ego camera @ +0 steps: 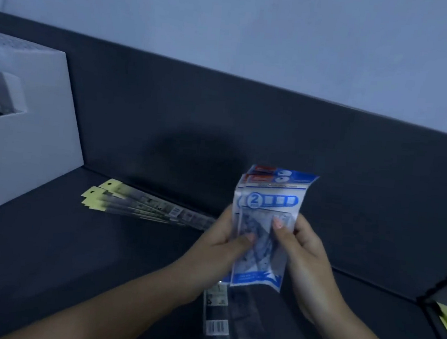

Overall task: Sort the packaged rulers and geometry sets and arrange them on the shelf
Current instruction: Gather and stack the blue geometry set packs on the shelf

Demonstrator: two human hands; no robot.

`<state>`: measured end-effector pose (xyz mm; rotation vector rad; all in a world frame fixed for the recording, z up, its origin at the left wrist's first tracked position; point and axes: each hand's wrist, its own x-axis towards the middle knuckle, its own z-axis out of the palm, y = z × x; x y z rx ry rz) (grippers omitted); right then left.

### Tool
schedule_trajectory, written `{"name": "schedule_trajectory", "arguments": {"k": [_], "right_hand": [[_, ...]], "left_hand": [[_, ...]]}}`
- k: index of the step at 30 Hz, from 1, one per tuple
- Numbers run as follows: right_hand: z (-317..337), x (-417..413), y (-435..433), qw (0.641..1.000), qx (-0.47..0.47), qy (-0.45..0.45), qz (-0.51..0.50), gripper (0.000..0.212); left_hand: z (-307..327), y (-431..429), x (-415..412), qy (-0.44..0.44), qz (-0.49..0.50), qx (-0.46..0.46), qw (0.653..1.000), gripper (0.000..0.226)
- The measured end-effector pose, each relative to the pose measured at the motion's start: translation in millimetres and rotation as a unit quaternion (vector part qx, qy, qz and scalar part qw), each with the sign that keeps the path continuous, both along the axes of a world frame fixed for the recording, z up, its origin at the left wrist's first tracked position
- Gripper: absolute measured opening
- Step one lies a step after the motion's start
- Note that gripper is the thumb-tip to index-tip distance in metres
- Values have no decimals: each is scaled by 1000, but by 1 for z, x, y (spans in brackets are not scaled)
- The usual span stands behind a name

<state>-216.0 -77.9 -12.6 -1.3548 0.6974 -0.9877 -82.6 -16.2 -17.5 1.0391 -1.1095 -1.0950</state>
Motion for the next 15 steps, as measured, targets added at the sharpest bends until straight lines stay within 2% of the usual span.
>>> {"name": "schedule_trajectory", "arguments": {"k": [1,3,5,9,12,15], "right_hand": [[-3,-9,-2,1000,-4,-10,-12,29],[-9,-31,-7,999,-8,-22,-44,51],[-10,-55,-9,996,7,-39,-84,62],[-2,-103,-3,984,95,-74,-132,24],[2,-124,14,977,124,-65,-160,25],[-7,-134,30,958,153,-88,-227,27]], "left_hand": [[-3,-4,-9,-5,-6,6,1000,36],[-11,-13,-24,-25,-6,31,999,31],[-16,-18,-37,-48,-7,52,997,39],[-11,-20,-73,-76,-89,127,985,31],[-6,-22,-106,-46,-187,155,969,21],[-5,-23,-137,-40,-219,176,959,25]]}}
